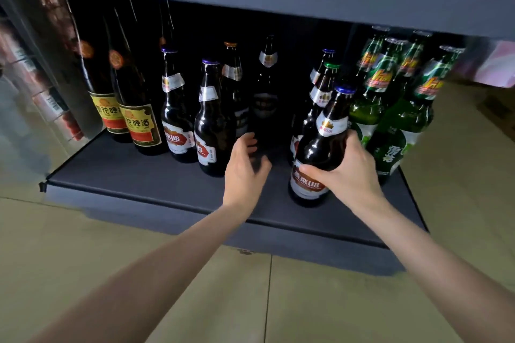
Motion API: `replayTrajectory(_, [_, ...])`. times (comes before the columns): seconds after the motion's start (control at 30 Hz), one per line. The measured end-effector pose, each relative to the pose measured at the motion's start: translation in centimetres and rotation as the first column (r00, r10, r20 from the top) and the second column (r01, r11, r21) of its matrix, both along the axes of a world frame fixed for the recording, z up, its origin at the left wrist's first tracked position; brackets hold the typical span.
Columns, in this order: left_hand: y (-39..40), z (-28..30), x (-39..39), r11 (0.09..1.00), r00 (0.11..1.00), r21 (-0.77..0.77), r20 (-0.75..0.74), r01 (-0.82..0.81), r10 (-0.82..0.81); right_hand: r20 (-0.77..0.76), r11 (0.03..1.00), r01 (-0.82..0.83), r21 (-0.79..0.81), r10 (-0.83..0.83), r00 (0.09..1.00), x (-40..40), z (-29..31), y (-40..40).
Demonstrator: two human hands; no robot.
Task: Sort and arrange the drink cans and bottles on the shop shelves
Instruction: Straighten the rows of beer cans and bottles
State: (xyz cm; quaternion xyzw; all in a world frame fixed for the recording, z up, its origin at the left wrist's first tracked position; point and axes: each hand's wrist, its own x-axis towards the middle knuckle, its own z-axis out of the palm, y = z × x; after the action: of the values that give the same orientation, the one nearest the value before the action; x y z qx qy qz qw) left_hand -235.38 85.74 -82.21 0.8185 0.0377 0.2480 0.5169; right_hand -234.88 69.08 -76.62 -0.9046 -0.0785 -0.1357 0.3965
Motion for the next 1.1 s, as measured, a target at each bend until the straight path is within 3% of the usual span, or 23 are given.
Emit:
replayTrajectory(0.17, [-3.1, 0.9, 4.1, 0.989, 0.998, -0.137, 0.002, -0.062, 0.063, -0.028, 0.998, 0.062, 0.007, -0.062, 0.998, 0.0, -0.2, -3.6])
replayTrajectory(0.27, [-4.0, -0.2, 4.7, 0.985, 0.990, -0.103, -0.054, -0.137, 0.132, -0.045, 0.997, 0.079, -0.026, -0.080, 0.996, 0.0, -0.4, -3.9])
replayTrajectory(0.37, [-3.8, -0.7, 3.8, 0.994, 0.994, 0.030, -0.043, -0.101, 0.102, 0.155, 0.985, 0.174, 0.000, -0.172, 0.973, -2.2, 0.7, -3.6])
replayTrajectory(0.47, [-2.2, -0.2, 2.1, 0.973, 0.996, 0.230, 0.091, -0.004, -0.017, 0.345, 0.999, 0.027, 0.026, -0.034, 0.938, -5.2, 1.6, -2.4])
replayTrajectory(0.57, [0.1, 0.3, 0.0, 0.928, 0.983, 0.372, 0.174, -0.006, -0.063, 0.222, 0.986, -0.165, 0.032, 0.154, 0.963, -4.9, 0.8, 0.7])
replayTrajectory(0.63, [1.9, 0.4, -1.4, 0.945, 0.981, 0.322, 0.193, -0.056, -0.008, 0.118, 0.978, -0.185, 0.097, 0.174, 0.978, -3.1, -0.2, 3.6])
replayTrajectory(0.8, [6.7, 0.1, -2.0, 0.924, 0.923, 0.038, 0.081, -0.380, 0.376, -0.031, 0.965, -0.099, 0.244, 0.109, 0.994, 3.3, -2.0, 9.8])
replayTrajectory(0.97, [6.1, -1.6, -0.6, 0.920, 0.917, 0.034, -0.074, -0.390, 0.392, -0.087, 0.917, 0.162, 0.365, -0.140, 0.986, 10.0, -3.0, 13.4])
replayTrajectory(1.1, [5.3, -2.8, 0.6, 0.911, 0.907, 0.031, -0.084, -0.411, 0.412, -0.134, 0.852, 0.225, 0.472, -0.182, 0.974, 13.9, -5.2, 14.3])
